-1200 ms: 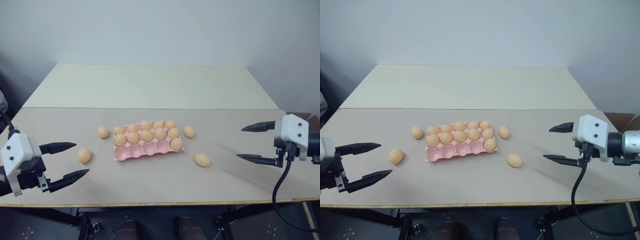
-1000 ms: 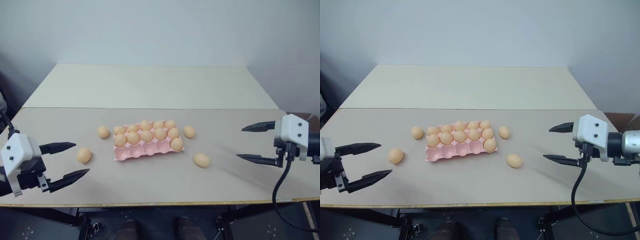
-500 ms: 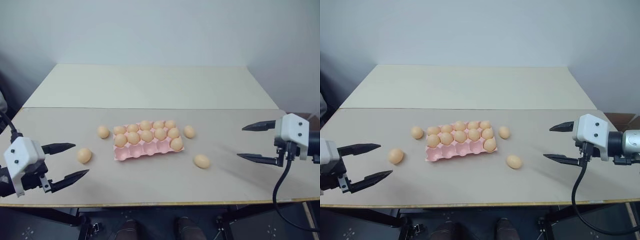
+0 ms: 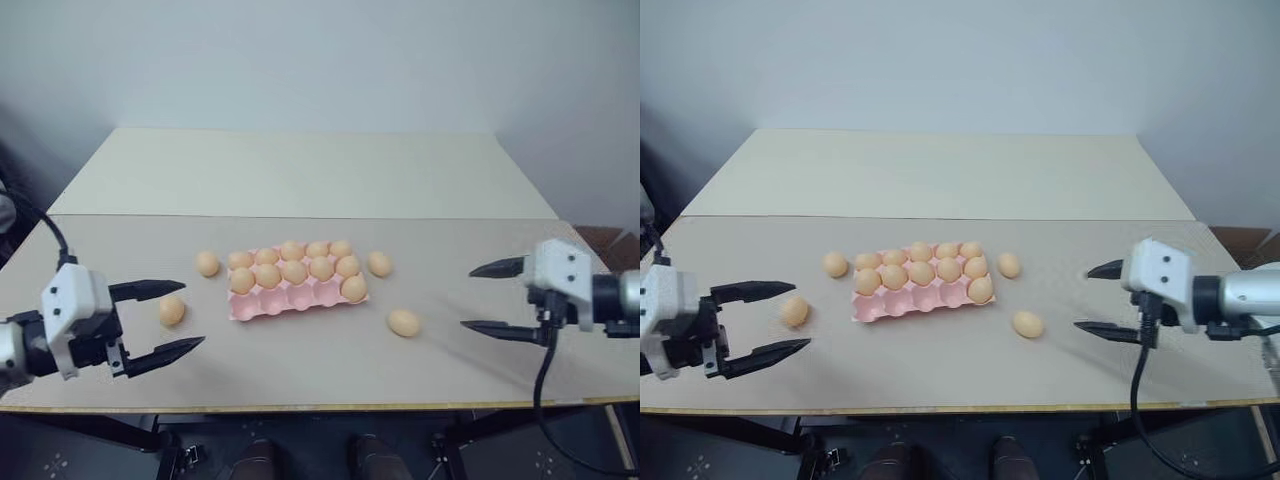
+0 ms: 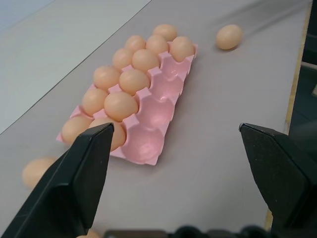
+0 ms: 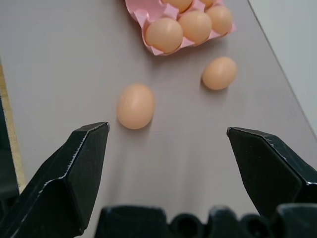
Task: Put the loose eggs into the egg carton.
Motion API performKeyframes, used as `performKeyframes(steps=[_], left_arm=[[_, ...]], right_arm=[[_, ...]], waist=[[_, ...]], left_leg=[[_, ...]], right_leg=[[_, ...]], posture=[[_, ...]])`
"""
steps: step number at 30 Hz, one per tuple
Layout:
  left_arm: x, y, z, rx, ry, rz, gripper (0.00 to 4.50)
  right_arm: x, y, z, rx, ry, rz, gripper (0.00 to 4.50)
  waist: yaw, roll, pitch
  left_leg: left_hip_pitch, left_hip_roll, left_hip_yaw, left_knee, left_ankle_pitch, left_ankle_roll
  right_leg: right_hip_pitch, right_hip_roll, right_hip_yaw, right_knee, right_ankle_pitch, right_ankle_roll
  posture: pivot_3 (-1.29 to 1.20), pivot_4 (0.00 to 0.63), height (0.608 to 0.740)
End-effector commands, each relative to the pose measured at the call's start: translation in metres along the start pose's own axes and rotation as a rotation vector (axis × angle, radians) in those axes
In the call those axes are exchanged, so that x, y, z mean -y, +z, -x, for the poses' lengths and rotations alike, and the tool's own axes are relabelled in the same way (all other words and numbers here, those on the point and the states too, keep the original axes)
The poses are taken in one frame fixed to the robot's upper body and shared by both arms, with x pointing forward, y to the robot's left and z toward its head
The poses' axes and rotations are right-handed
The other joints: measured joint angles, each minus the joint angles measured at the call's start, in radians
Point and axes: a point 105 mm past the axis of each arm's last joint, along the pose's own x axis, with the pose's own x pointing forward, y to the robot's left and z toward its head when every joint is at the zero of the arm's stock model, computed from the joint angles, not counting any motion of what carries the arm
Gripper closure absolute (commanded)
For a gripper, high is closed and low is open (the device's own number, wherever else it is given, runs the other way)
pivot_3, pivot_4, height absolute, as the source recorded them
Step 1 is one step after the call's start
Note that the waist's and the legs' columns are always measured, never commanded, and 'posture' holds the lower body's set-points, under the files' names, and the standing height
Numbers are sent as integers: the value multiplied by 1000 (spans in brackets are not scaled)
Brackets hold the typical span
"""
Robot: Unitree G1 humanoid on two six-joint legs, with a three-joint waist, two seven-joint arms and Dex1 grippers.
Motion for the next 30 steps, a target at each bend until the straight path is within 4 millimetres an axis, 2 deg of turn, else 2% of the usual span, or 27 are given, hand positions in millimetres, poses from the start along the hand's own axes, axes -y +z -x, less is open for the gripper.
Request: performKeyframes(steps=[1,5,9,15,19,22,27,30], left_arm=[[-2,7,-8,22,-41,-42,109],[-4,11,-15,38,-58,-56,109],[-4,9,-19,32,-62,-59,109],[-4,10,-21,29,-64,-70,109],[-4,9,-21,17,-45,-75,109],[-4,9,-18,9,-28,-79,81],[-5,8,-11,-12,4,-81,81],[-6,6,-8,-19,17,-74,81]], right_arm=[[1,2,-16,11,-16,4,72],[-7,0,-42,23,13,-18,72],[-3,-6,-63,9,-12,-41,72],[-8,-8,-81,12,27,-69,72],[-10,-21,-93,-41,33,-80,72],[-9,-22,-97,-36,27,-95,649],[-7,-21,-98,-41,8,-67,2346],[-6,-16,-94,-29,8,-36,2346]], waist=[[-1,0,0],[-1,0,0],[-1,0,0],[1,0,0],[1,0,0],[1,0,0],[-1,0,0],[0,0,0]], left_leg=[[0,0,0,0,0,1],[-1,0,0,0,1,2],[-1,0,0,0,1,2],[-1,0,0,0,2,2],[-1,0,0,0,2,2],[-1,0,0,0,2,2],[-1,0,0,0,2,2],[-1,0,0,0,2,2]], right_leg=[[-1,0,0,0,0,0],[-1,1,0,0,0,0],[-1,1,1,0,0,0],[-1,1,0,1,0,0],[-1,1,0,1,1,0],[-1,1,0,1,1,-1],[-1,1,0,1,1,0],[-1,1,0,1,1,0]], posture=[[0,150,740],[0,150,740],[0,150,740],[0,150,740],[0,150,740],[0,150,740],[0,150,740],[0,150,740]])
